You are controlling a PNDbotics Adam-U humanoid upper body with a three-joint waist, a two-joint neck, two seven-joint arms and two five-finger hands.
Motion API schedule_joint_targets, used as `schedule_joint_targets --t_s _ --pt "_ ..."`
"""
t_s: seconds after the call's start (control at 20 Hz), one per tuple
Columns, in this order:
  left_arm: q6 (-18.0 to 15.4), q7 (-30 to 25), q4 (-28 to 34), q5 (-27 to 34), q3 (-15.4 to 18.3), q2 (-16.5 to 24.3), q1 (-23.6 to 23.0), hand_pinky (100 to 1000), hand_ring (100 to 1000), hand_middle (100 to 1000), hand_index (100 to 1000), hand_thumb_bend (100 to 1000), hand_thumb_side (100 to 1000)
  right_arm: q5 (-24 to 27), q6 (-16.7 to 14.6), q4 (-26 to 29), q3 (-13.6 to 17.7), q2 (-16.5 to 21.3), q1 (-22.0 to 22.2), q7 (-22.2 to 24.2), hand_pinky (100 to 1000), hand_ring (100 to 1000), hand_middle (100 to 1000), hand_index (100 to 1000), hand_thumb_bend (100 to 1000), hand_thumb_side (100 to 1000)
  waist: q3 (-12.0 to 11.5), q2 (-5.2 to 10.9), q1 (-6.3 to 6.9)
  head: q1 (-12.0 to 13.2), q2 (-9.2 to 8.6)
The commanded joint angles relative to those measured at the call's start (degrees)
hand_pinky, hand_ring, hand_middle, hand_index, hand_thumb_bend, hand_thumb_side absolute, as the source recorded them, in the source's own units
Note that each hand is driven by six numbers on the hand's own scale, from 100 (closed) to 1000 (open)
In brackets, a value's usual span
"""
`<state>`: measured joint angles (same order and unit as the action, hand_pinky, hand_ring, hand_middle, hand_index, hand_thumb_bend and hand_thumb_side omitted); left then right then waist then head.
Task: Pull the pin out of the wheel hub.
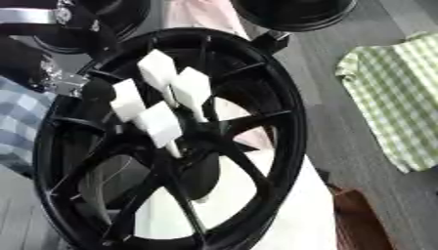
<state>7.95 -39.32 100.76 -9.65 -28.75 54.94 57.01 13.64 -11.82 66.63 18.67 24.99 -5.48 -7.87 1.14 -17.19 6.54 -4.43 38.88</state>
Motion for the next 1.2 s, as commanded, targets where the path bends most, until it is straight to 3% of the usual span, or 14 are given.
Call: schedule_joint_targets --t_s 0.05,0.5,1.2 --pt "0.2 0.5 -0.7 -0.3 0.2 1.2 0.9 817 688 535 822 675 817 -0.2 -0.1 1.1 0.4 1.8 -0.2 0.0 463 634 501 653 321 383 0.1 0.81 -0.47 0.3 -0.69" --pt "2.0 -1.6 -5.7 -1.7 -2.7 -2.4 2.8 806 677 486 798 627 751 -0.2 0.2 1.1 0.3 1.7 -0.1 0.0 463 635 502 654 302 397 0.3 0.81 -0.56 0.6 -0.48" --pt "2.4 -4.6 -9.1 -5.8 -4.7 -4.7 3.2 810 696 511 800 657 771 -0.1 0.3 1.2 0.2 1.6 -0.2 -0.1 463 635 502 653 298 399 0.4 0.74 -0.70 1.9 0.05"
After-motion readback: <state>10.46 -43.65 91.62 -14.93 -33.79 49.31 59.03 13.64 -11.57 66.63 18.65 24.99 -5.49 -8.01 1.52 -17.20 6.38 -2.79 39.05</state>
